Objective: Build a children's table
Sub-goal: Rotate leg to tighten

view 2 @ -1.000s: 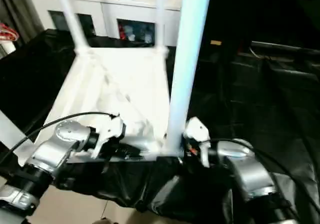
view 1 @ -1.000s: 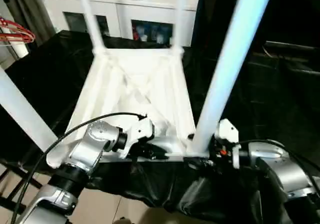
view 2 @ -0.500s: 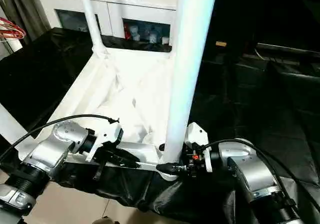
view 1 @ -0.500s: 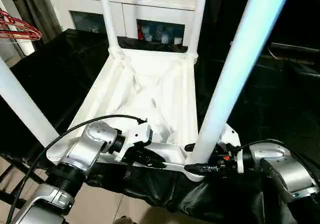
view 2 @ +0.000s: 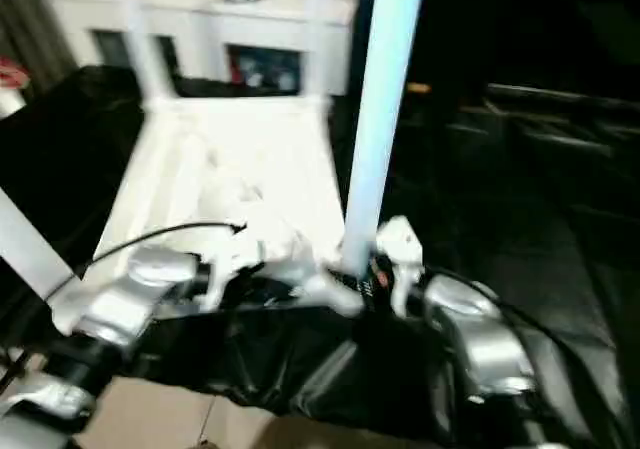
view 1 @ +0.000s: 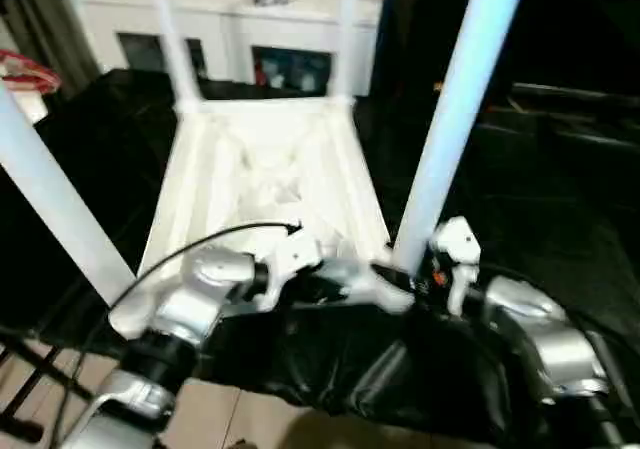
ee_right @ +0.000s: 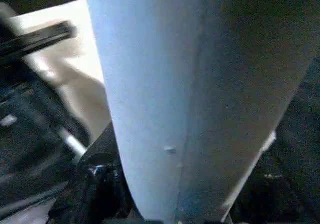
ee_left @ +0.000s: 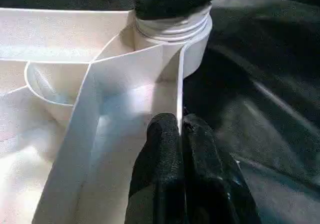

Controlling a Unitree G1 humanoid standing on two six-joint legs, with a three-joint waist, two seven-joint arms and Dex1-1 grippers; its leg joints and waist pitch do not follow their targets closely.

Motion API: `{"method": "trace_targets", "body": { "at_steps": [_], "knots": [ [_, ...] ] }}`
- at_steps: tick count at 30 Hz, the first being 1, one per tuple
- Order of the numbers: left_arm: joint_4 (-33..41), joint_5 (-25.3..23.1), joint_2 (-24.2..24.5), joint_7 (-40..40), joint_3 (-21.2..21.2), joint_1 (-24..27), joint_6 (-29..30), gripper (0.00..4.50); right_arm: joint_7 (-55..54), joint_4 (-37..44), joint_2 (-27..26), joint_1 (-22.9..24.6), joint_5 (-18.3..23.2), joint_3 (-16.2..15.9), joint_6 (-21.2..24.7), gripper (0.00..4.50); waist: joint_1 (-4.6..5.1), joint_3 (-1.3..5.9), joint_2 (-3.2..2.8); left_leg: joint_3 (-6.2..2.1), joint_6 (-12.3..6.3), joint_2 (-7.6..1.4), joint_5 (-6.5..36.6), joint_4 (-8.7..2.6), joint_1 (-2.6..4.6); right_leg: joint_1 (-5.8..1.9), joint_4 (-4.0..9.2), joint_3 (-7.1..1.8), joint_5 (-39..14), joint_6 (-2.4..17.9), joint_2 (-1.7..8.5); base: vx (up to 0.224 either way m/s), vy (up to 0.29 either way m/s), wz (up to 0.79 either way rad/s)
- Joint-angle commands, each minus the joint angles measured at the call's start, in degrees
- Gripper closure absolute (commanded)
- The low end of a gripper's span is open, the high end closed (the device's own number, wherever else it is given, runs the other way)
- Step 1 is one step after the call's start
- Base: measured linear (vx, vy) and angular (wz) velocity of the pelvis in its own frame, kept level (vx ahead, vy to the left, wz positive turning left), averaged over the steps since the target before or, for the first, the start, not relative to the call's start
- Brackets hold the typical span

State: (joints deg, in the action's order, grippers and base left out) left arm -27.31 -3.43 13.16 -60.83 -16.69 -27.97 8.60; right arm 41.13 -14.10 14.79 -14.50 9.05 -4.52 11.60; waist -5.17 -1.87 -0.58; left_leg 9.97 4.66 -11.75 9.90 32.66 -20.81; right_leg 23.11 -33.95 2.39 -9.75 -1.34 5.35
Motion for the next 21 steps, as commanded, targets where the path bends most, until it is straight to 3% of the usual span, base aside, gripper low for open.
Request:
{"method": "trace_targets", "body": {
  "at_steps": [1, 4, 7, 8, 10, 12, 14, 19, 21],
  "knots": [
    [1.25, 1.7, -5.33, 3.81, -1.17, -1.62, -0.62, 4.5, -2.13, -3.49, -4.35, 0.39, -1.07, -5.47, 4.11, 2.52, 0.15, 2.03, 0.78, -0.69, 0.96, -0.43, 23.27, -4.52, 0.3, -1.21, 6.37, -0.85, -35.74, 4.23, 2.46, 0.0, 0.0, 0.0],
    [0.5, -0.45, -8.89, 9.02, -2.35, -2.21, -0.09, 4.5, -10.0, -7.52, -9.54, -1.74, -2.8, -4.79, 4.74, 2.52, 0.68, 2.08, 0.56, -0.97, 1.32, -0.34, 24.45, -4.69, 0.28, -1.24, 6.63, -0.53, -36.59, 3.43, 2.44, 0.0, 0.0, 0.0],
    [0.25, -1.69, -10.48, 10.65, -3.27, -2.45, 0.02, 4.5, -11.69, -8.86, -11.22, -2.6, -4.04, -5.15, 2.98, 2.52, 1.13, 2.14, 0.57, -1.1, 0.98, -0.36, 26.1, -4.96, 0.39, -1.46, 6.83, -0.3, -34.78, 3.53, 2.31, 0.0, 0.0, 0.0],
    [0.23, -1.94, -10.62, 10.58, -3.55, -2.5, -0.18, 4.5, -11.84, -9.27, -11.58, -2.9, -3.78, -4.79, 2.85, 1.97, 1.22, 2.06, 0.52, -1.08, 0.82, -0.33, 27.21, -4.99, 0.68, -1.12, 7.04, -0.34, -34.93, 3.43, 2.19, 0.0, 0.0, 0.0],
    [0.45, -1.23, -10.7, 9.61, -3.58, -2.43, -0.12, 4.5, -10.91, -9.23, -11.97, -3.43, -1.55, -3.3, 3.92, 1.83, 1.56, 1.96, 0.53, -1.1, 0.52, -0.22, 29.4, -4.87, 1.12, -0.73, 7.4, -0.3, -36.48, 3.46, 2.18, 0.0, 0.0, 0.0],
    [0.83, -0.89, -10.49, 8.79, -3.49, -2.31, 0.06, 4.5, -9.42, -8.55, -11.82, -3.47, -0.34, -2.64, 4.8, 1.66, 1.84, 2.05, 0.49, -1.35, 0.36, -0.34, 29.63, -5.14, 0.8, -1.23, 7.33, -0.16, -35.86, 3.46, 2.25, 0.0, 0.0, 0.0],
    [1.23, -0.38, -9.81, 7.21, -3.17, -2.06, -0.49, 4.5, -6.93, -6.88, -10.42, -2.83, -0.81, -3.47, 4.9, 1.41, 1.75, 2.26, 0.45, -1.18, 0.08, -0.51, 28.55, -5.32, 0.84, -1.34, 7.21, -0.39, -32.63, 4.37, 2.25, 0.0, 0.0, 0.0],
    [2.44, 2.17, -7.24, 1.65, -2.28, -1.5, -1.34, 4.5, 2.01, -2.44, -4.38, -0.67, -0.46, -5.99, 3.96, 1.36, 0.9, 2.55, 0.7, -0.57, -1.31, -0.7, 24.29, -5.21, 0.6, -1.61, 6.33, -1.27, -24.84, 7.02, 2.2, 0.0, 0.0, 0.0],
    [2.96, 3.75, -4.52, -3.55, -1.6, -1.58, -1.87, 4.5, 10.48, 0.24, 1.19, 0.66, 1.24, -6.75, 2.78, 1.36, -0.15, 2.83, 0.74, -0.14, -2.58, -0.77, 20.18, -4.88, 0.54, -2.1, 5.69, -1.44, -19.4, 8.99, 2.24, 0.0, 0.0, 0.0]
  ]
}}
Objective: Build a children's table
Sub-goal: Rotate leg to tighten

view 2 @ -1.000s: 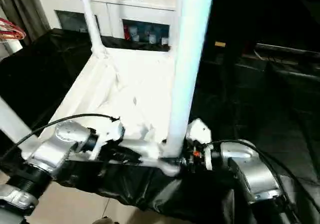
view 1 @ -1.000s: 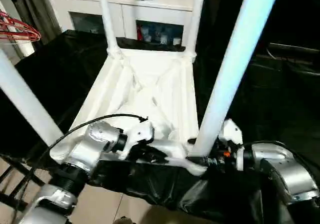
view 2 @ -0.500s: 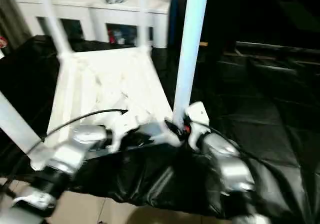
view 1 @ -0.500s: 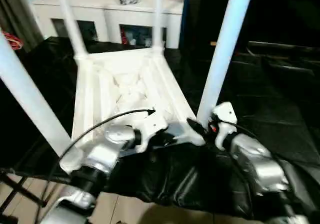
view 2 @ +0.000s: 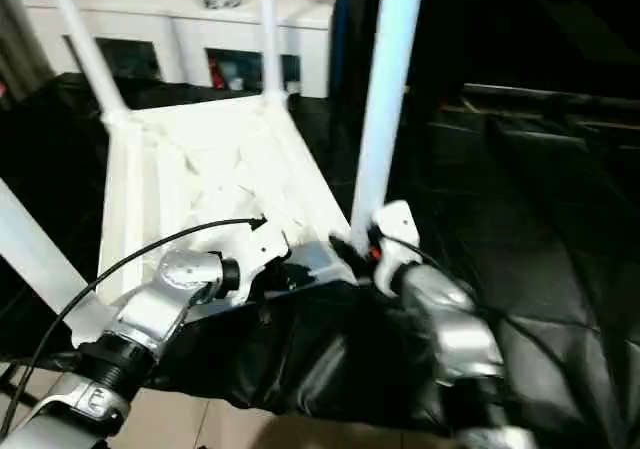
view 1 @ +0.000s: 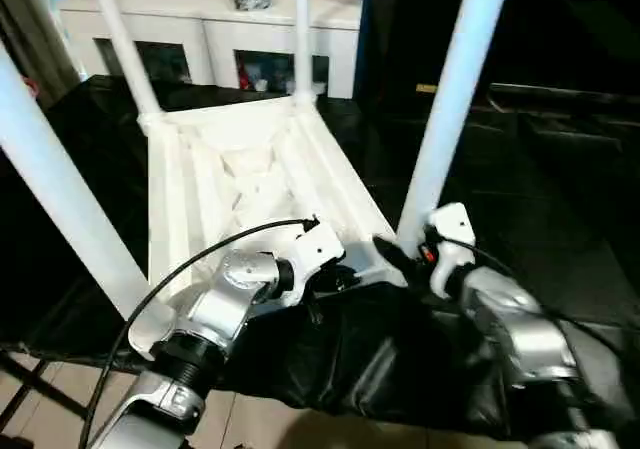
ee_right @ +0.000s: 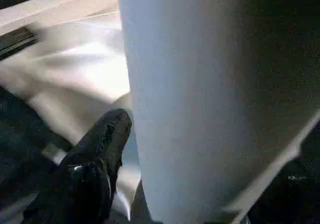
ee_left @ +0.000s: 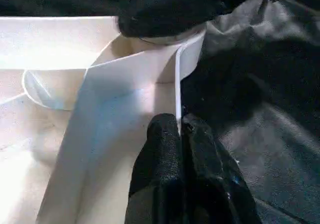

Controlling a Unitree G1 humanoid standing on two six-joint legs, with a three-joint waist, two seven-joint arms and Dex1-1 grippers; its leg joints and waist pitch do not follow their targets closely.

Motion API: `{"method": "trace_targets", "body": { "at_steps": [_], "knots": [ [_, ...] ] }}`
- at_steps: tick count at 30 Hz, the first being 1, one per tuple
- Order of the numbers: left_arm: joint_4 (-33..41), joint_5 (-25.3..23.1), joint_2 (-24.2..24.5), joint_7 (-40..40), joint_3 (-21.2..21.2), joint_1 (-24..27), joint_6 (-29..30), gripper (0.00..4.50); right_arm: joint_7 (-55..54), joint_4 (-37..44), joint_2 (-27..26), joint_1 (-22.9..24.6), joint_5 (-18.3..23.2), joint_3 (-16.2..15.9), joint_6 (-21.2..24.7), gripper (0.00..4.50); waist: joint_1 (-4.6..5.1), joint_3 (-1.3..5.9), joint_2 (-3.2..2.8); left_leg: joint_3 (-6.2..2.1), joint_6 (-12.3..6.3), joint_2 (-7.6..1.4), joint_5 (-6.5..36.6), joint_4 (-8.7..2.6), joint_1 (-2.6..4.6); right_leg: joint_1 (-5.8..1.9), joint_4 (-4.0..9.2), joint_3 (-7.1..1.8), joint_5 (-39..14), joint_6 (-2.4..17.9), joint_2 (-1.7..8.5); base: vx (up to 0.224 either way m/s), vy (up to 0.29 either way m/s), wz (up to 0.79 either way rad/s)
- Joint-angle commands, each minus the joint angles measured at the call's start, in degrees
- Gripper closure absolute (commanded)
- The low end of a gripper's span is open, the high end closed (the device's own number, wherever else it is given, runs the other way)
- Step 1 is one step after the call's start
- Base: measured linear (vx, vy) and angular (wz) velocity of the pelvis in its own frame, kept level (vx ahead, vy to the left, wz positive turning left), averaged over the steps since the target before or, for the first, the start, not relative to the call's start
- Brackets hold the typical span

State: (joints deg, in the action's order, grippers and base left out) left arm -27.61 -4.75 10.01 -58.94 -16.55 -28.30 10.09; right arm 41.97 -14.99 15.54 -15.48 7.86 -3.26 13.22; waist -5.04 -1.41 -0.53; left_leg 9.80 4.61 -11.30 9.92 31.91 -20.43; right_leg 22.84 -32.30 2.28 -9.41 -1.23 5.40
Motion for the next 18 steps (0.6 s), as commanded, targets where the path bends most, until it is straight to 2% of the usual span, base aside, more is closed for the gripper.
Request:
{"method": "trace_targets", "body": {
  "at_steps": [1, 2, 3, 4, 5, 7, 10, 12, 14, 15, 16, 18],
  "knots": [
    [3.28, 5.13, -1.23, -5.65, -1.7, -1.26, -3.35, 4.5, 10.03, 1.26, 0.7, 1.7, 2.53, -8.05, 1.1, 1.36, -0.53, 2.33, 0.73, 0.05, -2.83, -1.29, 19.69, -4.08, 0.15, -1.9, 3.94, -1.36, -19.28, 9.07, 2.16, 0.0, 0.0, 0.0],
    [3.35, 5.37, -0.81, -6.35, -1.6, -1.31, -3.25, 4.5, 11.41, 1.72, 1.61, 1.93, 2.86, -8.21, 0.83, 1.36, -0.76, 2.28, 0.69, 0.35, -3.1, -1.33, 19.29, -3.86, 0.41, -1.42, 3.94, -1.54, -18.65, 9.76, 2.11, 0.0, 0.0, 0.0],
    [3.33, 5.8, 0.23, -8.16, -1.48, -1.44, -3.18, 4.5, 14.51, 2.66, 3.46, 2.35, 3.6, -8.39, 0.7, 1.36, -0.83, 2.27, 0.69, 0.4, -3.08, -1.34, 19.24, -3.78, 0.42, -1.37, 3.87, -1.57, -18.54, 10.07, 2.11, 0.0, 0.0, 0.0],
    [3.26, 6.12, 1.22, -9.85, -1.42, -1.56, -3.25, 4.5, 17.29, 3.52, 5.13, 2.69, 4.26, -8.6, 0.71, 1.36, -1.0, 2.33, 0.81, 0.39, -3.16, -1.29, 18.97, -3.68, 0.33, -1.54, 3.74, -1.56, -18.48, 10.2, 2.11, 0.0, 0.0, 0.0],
    [3.13, 6.47, 3.04, -13.1, -1.48, -1.7, -3.55, 4.5, 22.03, 4.77, 7.77, 3.18, 5.12, -8.91, 1.0, 1.36, -1.5, 2.52, 0.72, 0.44, -3.62, -1.43, 16.63, -3.58, 0.11, -1.95, 3.26, -1.55, -16.17, 10.77, 2.18, 0.0, 0.0, 0.0],
    [3.09, 6.52, 3.73, -14.38, -1.57, -1.72, -3.73, 4.5, 23.72, 5.13, 8.64, 3.33, 5.31, -9.02, 1.14, 1.36, -2.1, 2.65, 0.4, 0.6, -4.03, -1.67, 14.0, -3.32, 0.09, -2.04, 2.64, -1.34, -12.01, 11.88, 1.97, 0.0, 0.0, 0.0],
    [2.59, 6.88, 5.46, -17.15, -1.51, -1.98, -4.1, 4.5, 28.25, 6.11, 11.12, 3.49, 6.09, -9.49, 1.73, 1.36, -2.71, 2.75, 0.48, 0.56, -4.19, -1.79, 11.95, -3.21, -0.15, -2.42, 1.93, -1.06, -8.6, 13.1, 1.95, 0.0, 0.0, 0.0],
    [1.98, 7.17, 6.44, -18.37, -1.34, -2.29, -4.55, 4.5, 30.15, 6.21, 12.49, 3.24, 6.2, -10.07, 1.63, 1.36, -2.95, 2.7, 0.32, 0.57, -3.79, -1.91, 13.0, -3.24, 0.08, -2.17, 1.96, -1.1, -9.18, 13.3, 1.89, 0.0, 0.0, 0.0],
    [0.37, 7.49, 7.85, -20.32, -0.94, -3.11, -5.51, 4.5, 32.74, 5.76, 14.23, 2.64, 5.98, -11.28, 0.96, 1.36, -3.05, 2.74, 0.5, 0.65, -3.23, -1.94, 14.34, -3.23, 0.29, -2.07, 2.03, -1.17, -10.06, 13.56, 1.95, 0.0, 0.0, 0.0],
    [0.37, 7.49, 7.85, -20.32, -0.94, -3.11, -5.51, 4.5, 32.74, 5.76, 14.23, 2.64, 5.98, -11.28, 0.96, 1.59, -3.09, 2.69, 0.45, 0.7, -3.16, -1.91, 14.6, -3.23, 0.34, -1.98, 2.04, -1.19, -10.26, 13.58, 1.89, 0.0, 0.0, 0.0],
    [-0.16, 7.59, 8.16, -20.81, -0.79, -3.38, -5.76, 4.5, 33.27, 5.6, 14.55, 2.48, 5.84, -11.59, 0.85, 1.59, -3.12, 2.59, 0.42, 0.74, -2.95, -1.95, 15.28, -3.28, 0.36, -1.91, 2.12, -1.26, -10.9, 13.59, 2.0, 0.0, 0.0, 0.0],
    [-1.16, 7.82, 8.94, -22.14, -0.43, -4.01, -6.05, 4.5, 34.53, 5.76, 14.94, 2.36, 6.02, -11.9, 0.97, 1.66, -3.18, 2.63, 0.62, 0.7, -2.72, -1.92, 15.11, -3.28, 0.27, -2.06, 2.11, -1.26, -11.01, 13.36, 2.09, 0.0, 0.0, 0.0]
  ]
}}
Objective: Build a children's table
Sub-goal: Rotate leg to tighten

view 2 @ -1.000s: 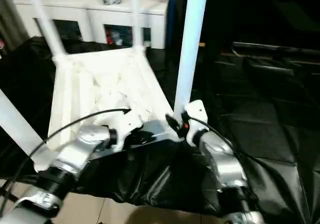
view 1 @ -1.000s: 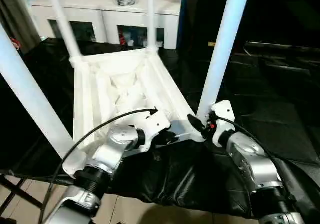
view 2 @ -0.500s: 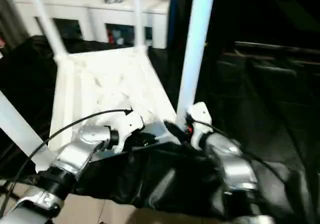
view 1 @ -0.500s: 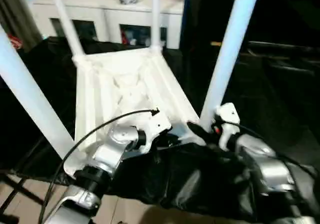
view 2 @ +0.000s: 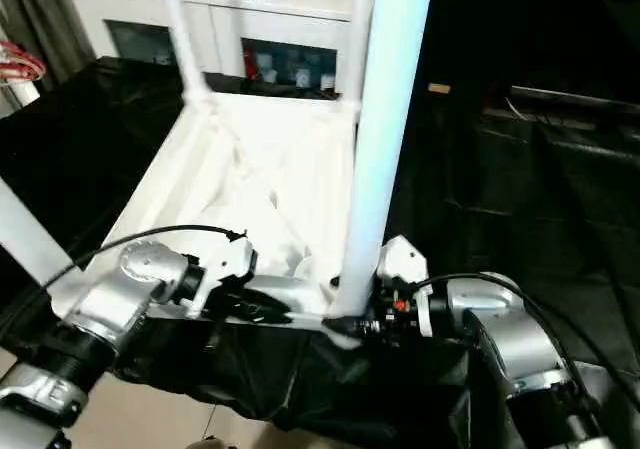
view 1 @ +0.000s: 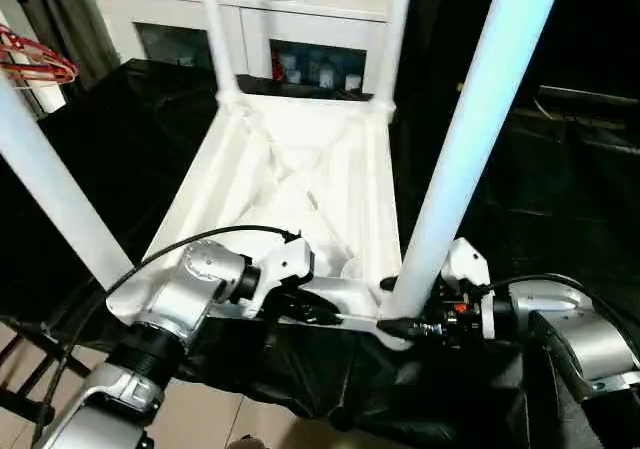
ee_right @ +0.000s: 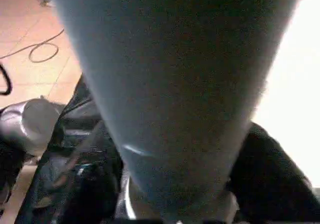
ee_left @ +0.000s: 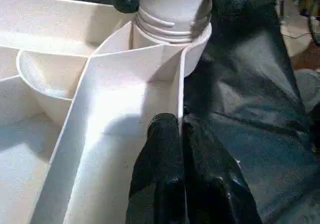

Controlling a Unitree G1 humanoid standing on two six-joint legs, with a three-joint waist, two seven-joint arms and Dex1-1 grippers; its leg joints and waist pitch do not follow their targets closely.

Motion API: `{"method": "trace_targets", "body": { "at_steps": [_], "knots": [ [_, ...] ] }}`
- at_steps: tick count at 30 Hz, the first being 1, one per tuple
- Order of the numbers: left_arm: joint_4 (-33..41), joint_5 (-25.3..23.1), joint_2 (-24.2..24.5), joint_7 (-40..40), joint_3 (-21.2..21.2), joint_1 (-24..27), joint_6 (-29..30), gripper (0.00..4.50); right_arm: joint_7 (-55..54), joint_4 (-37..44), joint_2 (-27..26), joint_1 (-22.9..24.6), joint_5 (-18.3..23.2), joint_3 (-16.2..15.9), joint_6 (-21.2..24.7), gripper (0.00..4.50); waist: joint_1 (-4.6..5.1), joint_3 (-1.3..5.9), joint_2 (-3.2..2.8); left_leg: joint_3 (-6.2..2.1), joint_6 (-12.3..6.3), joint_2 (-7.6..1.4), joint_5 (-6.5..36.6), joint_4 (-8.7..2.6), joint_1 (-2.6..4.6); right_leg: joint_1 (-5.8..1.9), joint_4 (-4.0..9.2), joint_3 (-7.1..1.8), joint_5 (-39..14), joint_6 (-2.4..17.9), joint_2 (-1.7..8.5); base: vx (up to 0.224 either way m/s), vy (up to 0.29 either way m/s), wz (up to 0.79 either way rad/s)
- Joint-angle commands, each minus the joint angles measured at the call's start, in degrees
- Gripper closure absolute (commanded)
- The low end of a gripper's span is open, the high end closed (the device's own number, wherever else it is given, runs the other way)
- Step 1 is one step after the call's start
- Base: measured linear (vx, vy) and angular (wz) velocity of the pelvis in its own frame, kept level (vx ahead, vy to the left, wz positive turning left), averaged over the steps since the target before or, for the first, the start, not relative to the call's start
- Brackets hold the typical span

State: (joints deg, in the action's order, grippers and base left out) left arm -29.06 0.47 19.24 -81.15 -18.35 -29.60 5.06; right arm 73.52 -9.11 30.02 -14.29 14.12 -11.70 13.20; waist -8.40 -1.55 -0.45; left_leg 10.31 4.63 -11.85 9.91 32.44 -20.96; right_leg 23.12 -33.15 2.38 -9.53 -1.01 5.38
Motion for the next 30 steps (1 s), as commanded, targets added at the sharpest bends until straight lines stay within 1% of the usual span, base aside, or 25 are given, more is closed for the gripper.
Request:
{"method": "trace_targets", "body": {
  "at_steps": [1, 3, 5, 6, 7, 8, 10, 11, 15, 17, 19, 20, 21, 22, 23, 24, 25, 26, 27, 28, 29, 30],
  "knots": [
    [0.29, 2.6, -0.29, 0.07, 1.36, -2.72, -1.03, 4.5, 2.99, -0.12, 0.45, 1.17, -0.25, -3.46, 0.98, 1.8, 0.11, 2.79, 0.52, 0.22, -2.77, -1.38, 14.98, -3.77, 0.79, -2.32, 2.9, -1.39, -10.76, 13.1, 2.16, 0.0, 0.0, 0.0],
    [-1.21, 2.62, 0.47, -0.78, 1.58, -3.67, -1.69, 4.5, 3.83, -0.12, 0.53, 1.05, -0.38, -3.61, 0.98, 2.0, 0.03, 2.76, 0.45, 0.18, -2.66, -1.29, 14.62, -3.8, 0.66, -2.39, 2.91, -1.35, -11.12, 12.84, 2.2, 0.0, 0.0, 0.0],
    [-1.66, 2.65, 0.57, -0.88, 1.6, -3.96, -1.9, 4.5, 3.94, -0.09, 0.61, 1.02, -0.39, -3.8, 0.97, 2.1, 0.05, 2.78, 0.58, 0.13, -2.47, -1.28, 14.55, -3.81, 0.56, -2.5, 2.88, -1.34, -11.34, 12.6, 2.26, 0.0, 0.0, 0.0],
    [-1.75, 2.66, 0.58, -0.93, 1.61, -4.0, -1.96, 4.5, 3.97, -0.1, 0.64, 1.01, -0.36, -3.85, 0.95, 2.1, 0.03, 2.79, 0.56, 0.14, -2.46, -1.27, 14.52, -3.79, 0.63, -2.45, 2.92, -1.34, -11.52, 12.57, 2.25, 0.0, 0.0, 0.0],
    [-1.87, 2.65, 0.58, -0.96, 1.61, -4.02, -2.03, 4.5, 3.96, -0.01, 0.69, 1.09, -0.36, -4.01, 0.9, 2.21, 0.02, 2.8, 0.47, 0.14, -2.39, -1.31, 14.6, -3.78, 0.68, -2.43, 2.91, -1.35, -11.58, 12.64, 2.3, 0.0, 0.0, 0.0],
    [-1.93, 2.63, 0.56, -0.95, 1.61, -4.02, -2.1, 4.5, 3.97, 0.08, 0.74, 1.17, -0.34, -4.12, 0.9, 2.31, 0.04, 2.79, 0.54, 0.13, -2.37, -1.32, 14.54, -3.78, 0.63, -2.46, 2.89, -1.34, -11.45, 12.67, 2.28, 0.0, 0.0, 0.0],
    [-1.99, 2.58, 0.48, -0.9, 1.58, -3.96, -2.15, 4.5, 3.89, 0.11, 0.75, 1.3, -0.28, -4.29, 0.85, 2.31, 0.01, 2.83, 0.45, 0.09, -2.35, -1.33, 14.36, -3.77, 0.62, -2.48, 2.84, -1.33, -11.16, 12.7, 2.28, 0.0, 0.0, 0.0],
    [-2.03, 2.56, 0.43, -0.89, 1.6, -3.94, -2.19, 4.5, 3.89, 0.11, 0.72, 1.32, -0.28, -4.29, 0.86, 2.33, 0.04, 2.82, 0.52, 0.11, -2.35, -1.32, 14.39, -3.77, 0.59, -2.49, 2.85, -1.33, -11.17, 12.64, 2.27, 0.0, 0.0, 0.0],
    [-2.7, 2.48, -0.14, -0.22, 1.8, -3.95, -2.65, 4.5, 3.45, -0.03, 0.29, 1.48, -0.29, -3.97, 0.83, 2.43, 0.0, 2.89, 0.44, 0.1, -2.47, -1.31, 14.18, -3.7, 0.63, -2.52, 2.77, -1.29, -10.45, 12.98, 2.21, 0.0, 0.0, 0.0],
    [-3.04, 2.16, -0.64, 1.59, 2.11, -3.96, -2.8, 4.5, 2.06, -0.31, -0.4, 1.61, -0.31, -3.41, 0.46, 2.43, -0.02, 2.86, 0.46, 0.13, -2.48, -1.26, 14.2, -3.67, 0.62, -2.51, 2.78, -1.29, -10.37, 13.04, 2.18, 0.0, 0.0, 0.0],
    [-3.61, 1.35, -2.0, 6.0, 2.84, -4.08, -2.63, 4.5, -2.38, -1.62, -2.58, 1.49, -0.96, -2.19, -0.06, 2.44, 0.01, 2.79, 0.42, 0.14, -2.32, -1.28, 14.84, -3.72, 0.6, -2.43, 2.89, -1.33, -11.35, 12.91, 2.3, 0.0, 0.0, 0.0],
    [-3.62, 1.33, -2.05, 6.14, 2.86, -4.09, -2.62, 4.5, -2.53, -1.67, -2.65, 1.48, -0.99, -2.15, -0.08, 2.45, 0.04, 2.75, 0.38, 0.11, -2.06, -1.27, 15.25, -3.78, 0.6, -2.34, 2.99, -1.34, -12.05, 12.77, 2.32, 0.0, 0.0, 0.0],
    [-3.77, 0.54, -3.71, 10.64, 3.45, -4.0, -2.52, 4.5, -8.23, -3.74, -5.43, 1.3, -2.17, -1.05, -0.2, 2.45, 0.14, 2.65, 0.5, 0.01, -1.58, -1.19, 16.38, -3.93, 0.61, -2.43, 3.2, -1.3, -14.28, 12.21, 2.36, 0.0, 0.0, 0.0],
    [-3.69, 0.41, -4.15, 11.61, 3.55, -3.93, -2.39, 4.5, -9.66, -4.29, -6.15, 1.3, -2.52, -0.85, -0.36, 2.46, 0.39, 2.48, 0.51, -0.05, -0.86, -1.05, 17.67, -4.04, 0.61, -2.24, 3.54, -1.3, -17.4, 11.26, 2.49, 0.0, 0.0, 0.0],
    [-3.01, 0.2, -5.15, 13.26, 3.57, -3.55, -1.8, 4.5, -12.85, -5.54, -7.7, 1.23, -3.32, -0.52, -0.08, 2.48, 0.53, 2.45, 0.65, -0.22, -0.35, -1.02, 18.68, -4.2, 0.71, -2.3, 3.86, -1.27, -20.49, 10.08, 2.6, 0.0, 0.0, 0.0],
    [-2.05, -0.02, -6.36, 15.06, 3.51, -3.04, -0.95, 4.5, -16.77, -7.12, -9.58, 1.1, -4.33, -0.14, 0.37, 2.51, 0.98, 2.29, 0.62, -0.37, 0.31, -0.97, 19.2, -4.44, 0.42, -2.26, 3.93, -1.28, -22.19, 9.17, 2.5, 0.0, 0.0, 0.0],
    [-1.01, -0.31, -7.56, 16.62, 3.27, -2.47, -0.1, 4.5, -21.19, -9.05, -11.73, 0.66, -5.2, 0.52, 0.93, 2.51, 1.2, 2.24, 0.59, -0.5, 0.7, -0.9, 19.68, -4.58, 0.36, -2.29, 4.03, -1.15, -23.46, 8.6, 2.49, 0.0, 0.0, 0.0],
    [-0.6, -0.47, -8.09, 17.22, 3.1, -2.21, 0.19, 4.5, -23.27, -10.0, -12.77, 0.39, -5.51, 0.92, 1.16, 2.52, 1.46, 2.17, 0.62, -0.56, 0.9, -0.81, 20.43, -4.69, 0.42, -2.24, 4.29, -1.03, -25.28, 7.98, 2.52, 0.0, 0.0, 0.0],
    [-0.3, -1.01, -8.93, 18.33, 2.66, -1.98, 0.41, 4.5, -25.98, -11.23, -14.45, -0.1, -5.45, 1.63, 1.96, 2.53, 2.2, 1.94, 0.74, -0.76, 1.29, -0.63, 22.16, -4.76, 0.3, -2.21, 4.7, -0.85, -29.15, 6.72, 2.6, 0.0, 0.0, 0.0],
    [-0.16, -1.38, -9.45, 19.03, 2.36, -1.86, 0.49, 4.5, -27.58, -11.96, -15.5, -0.41, -5.34, 2.08, 2.5, 2.53, 2.66, 1.92, 0.69, -0.97, 1.44, -0.55, 23.25, -4.82, 0.42, -2.11, 5.12, -0.75, -32.46, 5.46, 2.72, 0.0, 0.0, 0.0],
    [0.16, -1.92, -10.5, 20.3, 1.83, -1.69, 0.95, 4.5, -30.75, -13.25, -17.47, -1.01, -5.59, 2.82, 2.63, 2.54, 3.04, 1.92, 0.82, -1.2, 1.33, -0.46, 24.17, -4.74, 0.58, -1.99, 5.53, -0.55, -34.76, 4.4, 2.7, 0.0, 0.0, 0.0],
    [0.1, -2.49, -11.29, 21.81, 1.54, -1.76, 1.15, 4.5, -33.14, -14.36, -18.87, -1.56, -5.87, 3.32, 3.08, 2.54, 3.3, 1.91, 0.8, -1.16, 1.22, -0.44, 24.4, -4.71, 0.68, -1.79, 5.73, -0.58, -35.14, 4.28, 2.65, 0.0, 0.0, 0.0]
  ]
}}
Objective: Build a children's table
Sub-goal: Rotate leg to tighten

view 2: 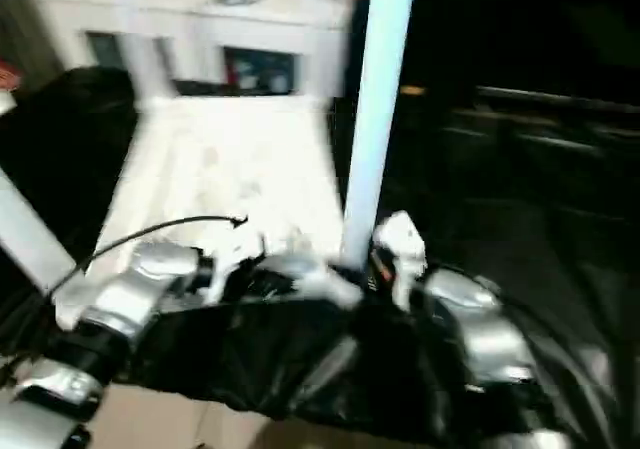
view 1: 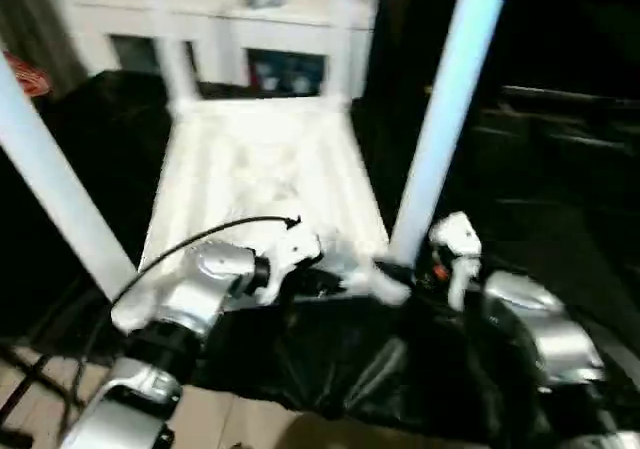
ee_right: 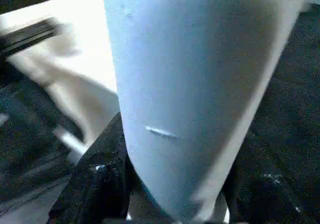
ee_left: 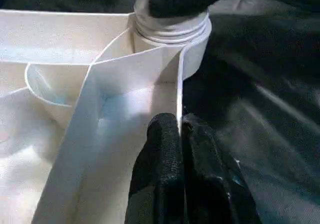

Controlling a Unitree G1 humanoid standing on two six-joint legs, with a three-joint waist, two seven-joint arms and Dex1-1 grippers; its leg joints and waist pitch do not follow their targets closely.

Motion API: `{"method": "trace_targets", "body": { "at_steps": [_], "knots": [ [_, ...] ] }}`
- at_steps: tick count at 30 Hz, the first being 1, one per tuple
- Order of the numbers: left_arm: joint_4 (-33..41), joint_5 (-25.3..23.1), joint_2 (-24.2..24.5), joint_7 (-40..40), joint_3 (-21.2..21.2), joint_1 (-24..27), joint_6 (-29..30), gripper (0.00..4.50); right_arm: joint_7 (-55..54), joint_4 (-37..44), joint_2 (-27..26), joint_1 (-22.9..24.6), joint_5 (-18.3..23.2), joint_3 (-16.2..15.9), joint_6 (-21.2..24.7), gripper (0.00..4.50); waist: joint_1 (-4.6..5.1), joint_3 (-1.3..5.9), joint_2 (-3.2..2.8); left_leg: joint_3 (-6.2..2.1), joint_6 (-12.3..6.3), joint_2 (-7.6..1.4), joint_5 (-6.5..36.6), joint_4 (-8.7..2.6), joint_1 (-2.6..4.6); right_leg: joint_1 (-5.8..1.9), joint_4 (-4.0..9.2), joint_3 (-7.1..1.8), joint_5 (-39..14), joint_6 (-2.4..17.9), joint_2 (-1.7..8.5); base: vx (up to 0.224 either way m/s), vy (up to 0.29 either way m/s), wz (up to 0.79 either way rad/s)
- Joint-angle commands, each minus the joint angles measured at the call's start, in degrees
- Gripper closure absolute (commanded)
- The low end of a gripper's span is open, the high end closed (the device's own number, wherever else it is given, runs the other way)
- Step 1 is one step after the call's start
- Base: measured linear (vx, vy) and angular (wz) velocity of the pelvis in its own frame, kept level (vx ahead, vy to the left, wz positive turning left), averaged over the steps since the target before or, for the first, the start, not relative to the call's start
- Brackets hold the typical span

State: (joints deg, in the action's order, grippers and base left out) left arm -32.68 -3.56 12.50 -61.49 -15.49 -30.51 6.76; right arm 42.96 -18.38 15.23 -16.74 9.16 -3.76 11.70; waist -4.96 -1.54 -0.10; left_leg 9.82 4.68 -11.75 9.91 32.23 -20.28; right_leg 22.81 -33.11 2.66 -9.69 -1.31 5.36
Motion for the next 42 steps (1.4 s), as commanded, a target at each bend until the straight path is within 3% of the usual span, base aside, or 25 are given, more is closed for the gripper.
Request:
{"method": "trace_targets", "body": {
  "at_steps": [1, 5, 6, 8, 10, 13, 16, 17, 20, 27, 30, 33, 42],
  "knots": [
    [3.52, 1.0, -5.16, 3.16, -1.67, -0.96, -0.58, 4.5, -4.36, -5.91, -5.12, 0.4, -1.28, -4.45, 4.64, 2.54, 0.13, 1.86, 0.46, -0.75, 1.07, -0.43, 24.76, -4.54, 0.07, -1.46, 5.94, -0.71, -35.64, 4.28, 2.66, 0.0, 0.0, 0.0],
    [2.56, -1.08, -8.62, 7.67, -3.35, -1.69, -0.37, 4.5, -14.07, -10.83, -10.74, -2.88, -3.21, -3.21, 4.71, 2.54, 1.25, 1.57, 0.13, -1.19, 1.65, -0.3, 28.47, -4.6, 0.38, -0.99, 6.7, 0.02, -39.13, 2.92, 2.51, 0.0, 0.0, 0.0],
    [2.47, -1.52, -9.01, 8.12, -3.78, -1.77, -0.54, 4.5, -15.19, -11.5, -11.52, -3.35, -3.67, -3.09, 3.97, 2.54, 1.84, 1.76, -0.1, -1.42, 1.55, -0.37, 29.65, -4.71, 0.57, -1.16, 6.71, 0.28, -36.63, 3.75, 2.46, 0.0, 0.0, 0.0],
    [2.52, -2.34, -9.53, 8.82, -4.62, -1.76, -0.62, 4.5, -16.52, -12.67, -12.66, -4.16, -4.55, -3.25, 2.49, 2.54, 2.06, 1.7, -0.35, -1.54, 1.29, -0.54, 30.48, -4.98, 0.51, -1.4, 6.79, 0.57, -34.93, 4.15, 2.36, 0.0, 0.0, 0.0],
    [3.15, -2.6, -9.79, 8.5, -5.38, -1.51, -0.21, 4.5, -16.74, -13.32, -13.43, -4.73, -4.89, -3.48, 1.62, 1.98, 2.41, 1.5, -0.43, -1.72, 1.27, -0.5, 33.35, -5.07, 0.84, -1.2, 7.3, 1.04, -35.43, 3.95, 2.34, 0.0, 0.0, 0.0],
    [4.35, -2.08, -9.35, 7.52, -5.15, -0.95, 0.68, 4.5, -13.75, -11.5, -13.31, -4.36, -3.29, -2.94, 2.92, 1.82, 2.73, 1.59, -0.53, -1.84, 1.01, -0.68, 34.23, -5.31, 1.04, -1.45, 7.36, 1.03, -33.03, 4.95, 2.42, 0.0, 0.0, 0.0],
    [4.55, -1.62, -8.43, 6.7, -4.57, -0.85, 0.61, 4.5, -12.18, -10.25, -11.96, -3.84, -3.86, -3.66, 2.56, 1.5, 2.45, 1.5, -0.33, -1.43, 0.73, -0.58, 33.81, -5.09, 1.47, -0.83, 7.2, 0.42, -31.8, 6.3, 2.42, 0.0, 0.0, 0.0],
    [4.79, -1.03, -7.57, 5.34, -4.27, -0.75, 0.43, 4.5, -10.4, -9.04, -10.76, -3.28, -3.89, -4.18, 2.37, 1.4, 2.2, 1.75, -0.37, -1.43, 0.51, -0.75, 31.71, -5.31, 0.81, -1.54, 6.7, 0.13, -29.35, 6.74, 2.51, 0.0, 0.0, 0.0],
    [5.25, 0.45, -5.91, 2.09, -3.44, -0.64, 0.02, 4.5, -5.58, -6.86, -8.14, -2.2, -2.7, -4.57, 2.55, 1.29, 1.69, 2.01, -0.13, -1.02, -0.21, -0.87, 28.14, -5.27, 0.44, -1.88, 5.92, -0.4, -23.81, 8.54, 2.48, 0.0, 0.0, 0.0],
    [5.41, 3.36, -1.15, -7.08, -2.13, -1.1, -1.48, 4.5, 10.87, -1.69, 1.69, 0.86, -0.43, -6.59, 1.06, 1.29, -0.15, 2.59, 0.14, 0.44, -2.97, -1.04, 18.08, -4.07, 0.42, -2.02, 4.29, -1.13, -13.49, 12.49, 2.4, 0.04, -0.025, 0.06],
    [4.83, 3.66, 0.2, -9.22, -1.97, -1.41, -2.03, 4.5, 15.54, -0.36, 4.29, 1.54, -0.06, -6.93, 0.55, 1.29, -1.09, 2.74, 0.19, 0.53, -3.34, -1.07, 14.04, -3.69, -0.08, -2.53, 3.27, -1.03, -8.73, 13.95, 2.3, 0.055, -0.039, 0.06],
    [4.21, 4.48, 2.92, -13.66, -1.91, -1.83, -2.49, 4.5, 23.09, 1.88, 9.11, 2.52, 0.84, -8.42, -0.07, 1.29, -2.14, 2.84, -0.04, 0.7, -4.27, -1.29, 11.55, -3.36, 0.03, -2.67, 2.62, -0.84, -5.14, 14.78, 2.08, 0.0, 0.0, 0.0],
    [1.76, 5.28, 6.72, -19.05, -1.36, -3.54, -4.33, 4.5, 30.3, 2.76, 13.29, 1.84, 1.71, -9.21, -0.46, 1.44, -3.19, 2.57, -0.13, 0.61, -1.98, -1.58, 16.65, -3.85, 0.5, -2.29, 3.21, -0.95, -12.92, 13.64, 2.34, 0.0, 0.0, 0.0]
  ]
}}
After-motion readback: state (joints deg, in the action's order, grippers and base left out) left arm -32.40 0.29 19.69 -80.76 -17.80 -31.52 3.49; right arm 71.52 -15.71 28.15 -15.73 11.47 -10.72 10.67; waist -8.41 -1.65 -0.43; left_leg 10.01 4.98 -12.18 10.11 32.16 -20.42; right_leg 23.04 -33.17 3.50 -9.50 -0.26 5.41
